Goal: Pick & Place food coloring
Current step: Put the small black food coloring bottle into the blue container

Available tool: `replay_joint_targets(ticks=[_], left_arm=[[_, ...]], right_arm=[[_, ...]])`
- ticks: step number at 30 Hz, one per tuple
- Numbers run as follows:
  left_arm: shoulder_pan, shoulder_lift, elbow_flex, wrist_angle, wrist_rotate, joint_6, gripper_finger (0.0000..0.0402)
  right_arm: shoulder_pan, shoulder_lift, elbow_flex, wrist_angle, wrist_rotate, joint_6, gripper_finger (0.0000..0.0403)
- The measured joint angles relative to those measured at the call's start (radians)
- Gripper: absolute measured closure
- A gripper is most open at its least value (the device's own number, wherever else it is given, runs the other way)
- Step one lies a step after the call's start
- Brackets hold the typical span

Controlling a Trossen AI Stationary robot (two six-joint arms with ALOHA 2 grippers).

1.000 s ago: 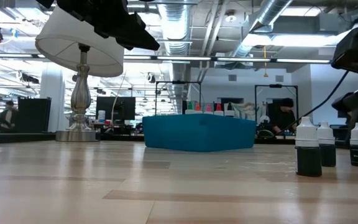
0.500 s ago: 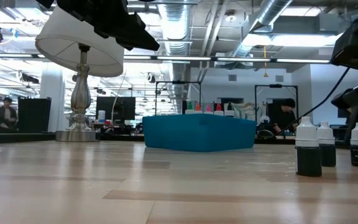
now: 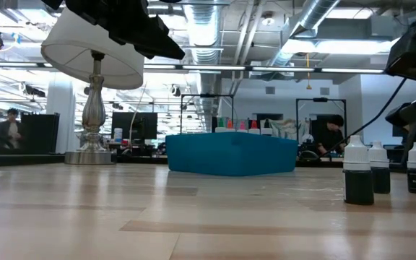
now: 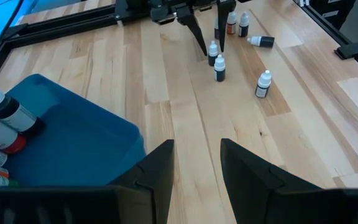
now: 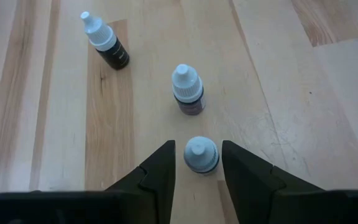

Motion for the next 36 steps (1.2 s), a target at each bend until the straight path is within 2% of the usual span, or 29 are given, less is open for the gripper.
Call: replay_joint_targets(ticks=[12, 26, 36], left_arm=[[0.000, 0.000, 0.000, 0.000, 0.000, 0.000, 0.0278], [0.000, 0.000, 0.000, 0.000, 0.000, -0.005, 0.0278], [0.000, 0.000, 0.000, 0.000, 0.000, -0.005, 0.0278]], right_arm=[[0.000, -0.066, 0.000, -0.027, 0.003, 0.000, 0.0282], [0.000, -0.042, 0.000, -0.024, 0.006, 0.008, 0.0283], [0.000, -0.042, 0.000, -0.022, 0.006, 0.000, 0.0340]])
